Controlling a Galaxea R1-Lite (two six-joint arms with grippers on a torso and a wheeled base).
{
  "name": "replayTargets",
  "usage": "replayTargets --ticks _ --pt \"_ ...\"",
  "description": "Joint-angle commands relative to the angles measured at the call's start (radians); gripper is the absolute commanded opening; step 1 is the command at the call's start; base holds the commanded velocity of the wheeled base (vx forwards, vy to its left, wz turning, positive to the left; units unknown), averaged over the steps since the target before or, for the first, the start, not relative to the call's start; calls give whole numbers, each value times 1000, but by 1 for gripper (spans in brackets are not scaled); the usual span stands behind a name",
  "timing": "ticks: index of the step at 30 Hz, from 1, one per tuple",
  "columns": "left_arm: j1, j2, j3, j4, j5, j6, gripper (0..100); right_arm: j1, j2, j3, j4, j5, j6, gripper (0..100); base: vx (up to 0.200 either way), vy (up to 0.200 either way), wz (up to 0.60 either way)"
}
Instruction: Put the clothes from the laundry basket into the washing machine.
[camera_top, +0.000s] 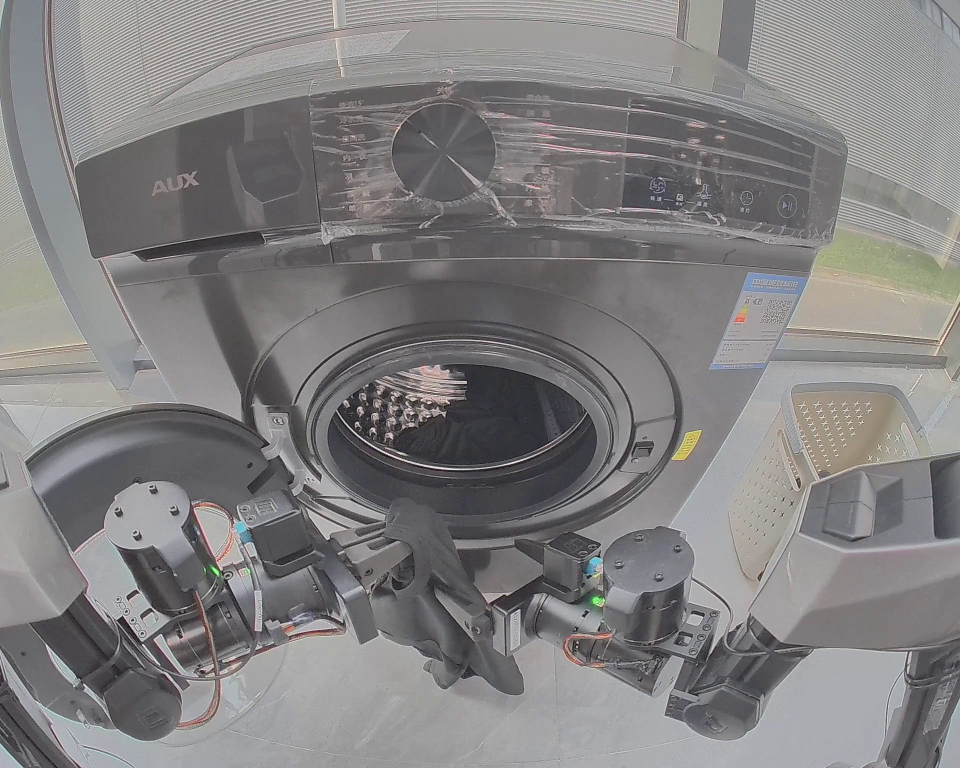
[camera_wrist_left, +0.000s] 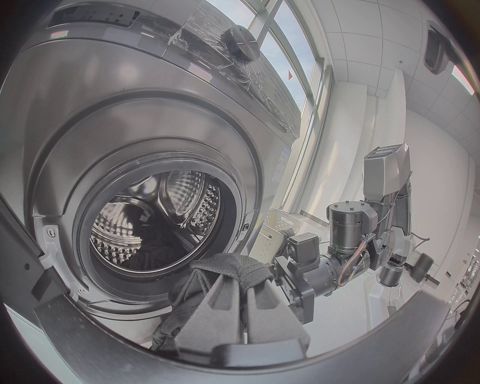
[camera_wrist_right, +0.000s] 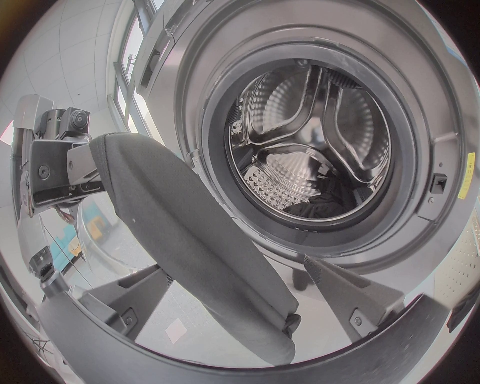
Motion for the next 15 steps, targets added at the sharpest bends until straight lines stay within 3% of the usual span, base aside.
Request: replayTargets --ticks 1,5,6,15 --pt "-6 -6 4 -4 0 -2 0 5 42 -26 -29 8 -1 100 0 0 0" --pt "-6 -6 2 -4 0 -2 0 14 63 -42 -54 12 -3 100 0 0 0" --pt "-6 -6 2 -4 0 -2 0 17 63 -44 -55 12 -3 0 0 0 0" --pt "-8 4 5 -4 0 -5 0 19 45 -42 -71 12 -1 0 0 0 0"
